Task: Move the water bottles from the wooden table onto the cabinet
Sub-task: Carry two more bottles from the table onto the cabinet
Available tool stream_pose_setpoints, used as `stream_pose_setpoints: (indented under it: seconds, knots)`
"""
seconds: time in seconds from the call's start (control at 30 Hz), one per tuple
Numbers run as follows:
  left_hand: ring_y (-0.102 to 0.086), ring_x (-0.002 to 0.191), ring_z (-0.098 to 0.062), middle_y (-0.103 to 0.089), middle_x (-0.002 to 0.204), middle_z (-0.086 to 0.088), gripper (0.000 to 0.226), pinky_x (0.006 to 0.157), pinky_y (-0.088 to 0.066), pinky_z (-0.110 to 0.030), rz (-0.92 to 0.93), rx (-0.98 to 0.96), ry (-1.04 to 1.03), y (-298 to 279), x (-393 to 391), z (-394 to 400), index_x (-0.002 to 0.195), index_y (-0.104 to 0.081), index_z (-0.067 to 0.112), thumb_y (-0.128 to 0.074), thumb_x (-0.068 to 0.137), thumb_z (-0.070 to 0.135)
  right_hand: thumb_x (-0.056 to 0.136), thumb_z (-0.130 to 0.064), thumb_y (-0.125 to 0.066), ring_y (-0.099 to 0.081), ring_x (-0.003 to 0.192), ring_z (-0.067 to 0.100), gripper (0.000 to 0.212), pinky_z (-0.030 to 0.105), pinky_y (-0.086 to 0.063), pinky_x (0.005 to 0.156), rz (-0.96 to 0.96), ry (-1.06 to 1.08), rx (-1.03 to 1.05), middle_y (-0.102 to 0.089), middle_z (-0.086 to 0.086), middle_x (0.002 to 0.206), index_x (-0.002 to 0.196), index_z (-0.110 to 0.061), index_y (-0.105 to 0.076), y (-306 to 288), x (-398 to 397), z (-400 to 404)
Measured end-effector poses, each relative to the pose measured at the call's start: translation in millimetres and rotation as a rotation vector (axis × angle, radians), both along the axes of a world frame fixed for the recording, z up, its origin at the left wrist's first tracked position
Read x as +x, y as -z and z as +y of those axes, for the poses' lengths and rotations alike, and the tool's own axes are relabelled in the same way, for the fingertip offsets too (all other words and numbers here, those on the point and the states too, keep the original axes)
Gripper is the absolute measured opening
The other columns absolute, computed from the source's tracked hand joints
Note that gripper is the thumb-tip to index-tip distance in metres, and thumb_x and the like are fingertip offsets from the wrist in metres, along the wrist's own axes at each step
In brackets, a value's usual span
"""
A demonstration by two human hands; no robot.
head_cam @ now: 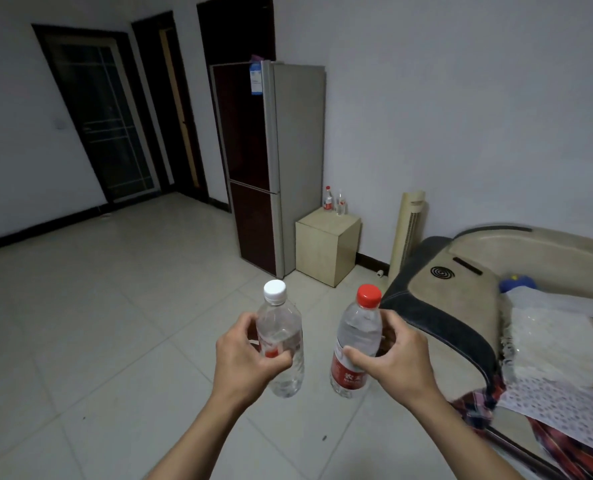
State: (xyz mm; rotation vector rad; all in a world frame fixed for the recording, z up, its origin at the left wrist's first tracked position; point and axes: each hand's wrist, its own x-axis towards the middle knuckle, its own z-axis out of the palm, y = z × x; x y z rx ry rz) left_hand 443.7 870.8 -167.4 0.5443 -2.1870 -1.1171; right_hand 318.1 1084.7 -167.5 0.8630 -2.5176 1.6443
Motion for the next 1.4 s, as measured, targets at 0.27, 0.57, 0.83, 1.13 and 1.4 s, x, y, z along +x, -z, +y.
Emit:
stream_pose_setpoints:
  seconds: [0.27, 0.57, 0.83, 1.13, 1.4]
  knots:
    - [-0.064, 0.074, -0.005, -0.068, 0.081, 0.014, 0.045, 0.060, -0.054, -0.021, 0.011, -0.010, -0.030, 3, -92, -81, 0.091, -0.061, 0.029, -0.084, 0.053, 0.030, 0.062, -0.037, -0.087, -0.065, 0.099, 0.006, 0.057, 0.028, -0.058, 0.084, -0.009, -0.005, 0.027, -0.066, -0.017, 0.106, 0.110, -0.034, -0.058, -10, -95, -78]
    - [-0.062, 0.078, -0.007, -0.065, 0.088, 0.015, 0.051, 0.064, -0.050, -0.016, 0.010, -0.057, 0.063, 17, -196, -199, 0.097, -0.060, 0.030, -0.073, 0.051, 0.045, 0.061, -0.037, -0.088, -0.066, 0.099, 0.009, 0.062, 0.038, -0.060, 0.087, 0.005, 0.071, 0.071, -0.068, -0.011, 0.109, 0.116, -0.029, -0.060, -11, -181, -188]
    - [-0.062, 0.082, -0.006, -0.065, 0.093, 0.015, 0.058, 0.069, -0.052, -0.016, 0.018, -0.077, 0.127, 11, -281, -291, 0.104, -0.060, 0.029, -0.072, 0.052, 0.051, 0.064, -0.021, -0.089, -0.068, 0.095, 0.001, 0.058, 0.026, -0.059, 0.080, -0.012, 0.103, 0.050, -0.070, -0.008, 0.106, 0.114, -0.024, -0.062, -24, -252, -268]
    - [-0.064, 0.079, -0.003, -0.067, 0.090, 0.017, 0.056, 0.065, -0.052, -0.015, -0.043, -0.069, 0.136, 20, -401, -349, 0.102, -0.062, 0.030, -0.074, 0.050, 0.046, 0.064, -0.028, -0.089, -0.067, 0.091, 0.002, 0.057, 0.016, -0.052, 0.079, 0.016, 0.095, 0.073, -0.067, -0.016, 0.102, 0.108, -0.041, -0.054, 4, -375, -331]
    - [-0.065, 0.079, -0.002, -0.068, 0.087, 0.020, 0.049, 0.065, -0.053, -0.018, -0.038, -0.082, 0.118, 11, -537, -389, 0.097, -0.063, 0.033, -0.083, 0.052, 0.028, 0.065, -0.034, -0.088, -0.066, 0.091, 0.002, 0.054, 0.021, -0.053, 0.084, 0.026, 0.080, 0.049, -0.067, -0.020, 0.102, 0.110, -0.034, -0.058, 17, -527, -383]
